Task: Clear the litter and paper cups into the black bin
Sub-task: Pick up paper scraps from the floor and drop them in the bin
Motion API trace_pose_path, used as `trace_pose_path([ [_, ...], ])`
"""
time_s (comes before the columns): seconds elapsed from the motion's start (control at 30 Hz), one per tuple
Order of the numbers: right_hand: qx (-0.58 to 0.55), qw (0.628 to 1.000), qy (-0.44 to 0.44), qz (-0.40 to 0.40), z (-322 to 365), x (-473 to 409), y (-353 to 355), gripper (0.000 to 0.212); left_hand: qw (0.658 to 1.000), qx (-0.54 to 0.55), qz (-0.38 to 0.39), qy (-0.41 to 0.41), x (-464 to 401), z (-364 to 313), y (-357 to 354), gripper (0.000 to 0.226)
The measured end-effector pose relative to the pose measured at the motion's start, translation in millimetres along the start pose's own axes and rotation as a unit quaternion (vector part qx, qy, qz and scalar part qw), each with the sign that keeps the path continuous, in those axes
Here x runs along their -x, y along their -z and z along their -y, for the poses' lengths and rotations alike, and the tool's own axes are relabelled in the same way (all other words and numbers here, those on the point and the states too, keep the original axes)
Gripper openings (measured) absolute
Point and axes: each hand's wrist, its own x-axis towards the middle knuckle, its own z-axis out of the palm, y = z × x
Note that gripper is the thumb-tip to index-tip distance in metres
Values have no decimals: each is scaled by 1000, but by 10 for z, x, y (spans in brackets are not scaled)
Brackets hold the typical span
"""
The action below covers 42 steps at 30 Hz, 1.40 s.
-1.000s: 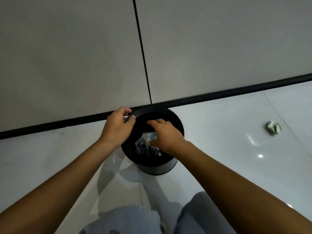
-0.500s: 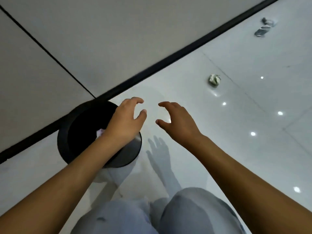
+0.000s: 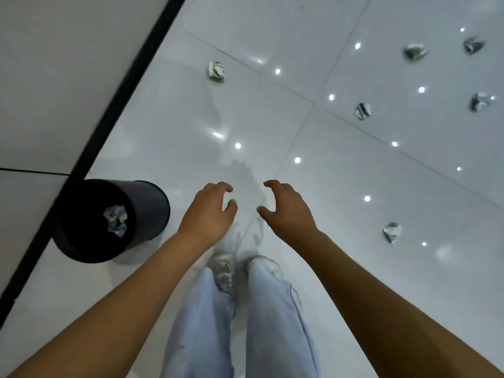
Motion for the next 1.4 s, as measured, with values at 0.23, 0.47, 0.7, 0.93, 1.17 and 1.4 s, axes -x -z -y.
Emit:
trace_pose_path([
  [0.23,-71,986,-137,-70,-470,722,696,54,990,-69,95,-75,287,-953,-36,38],
  [0.47,-134,956,-237,-111,-1068,1207,1052,52,960,-178,150,-157,411,-1629,-277,41],
  [0.7,-176,935,-287,-111,-1991,1360,1276,52,931,-254,181,-188,324,-2225,-965,38],
  [0.93,-201,922,-316,-99,-3181,1376,1523,53,909,-301,210,-199,158,-3042,-1935,39],
  [1.17,-174,927,-320,-90,-4128,1100,1521,54,882,-338,223,-239,-255,-3496,-2765,35],
  [1.4,-152,928,-336,-58,-4993,514,931,53,863,-373,245,-236,-962,-3161,-3402,32],
])
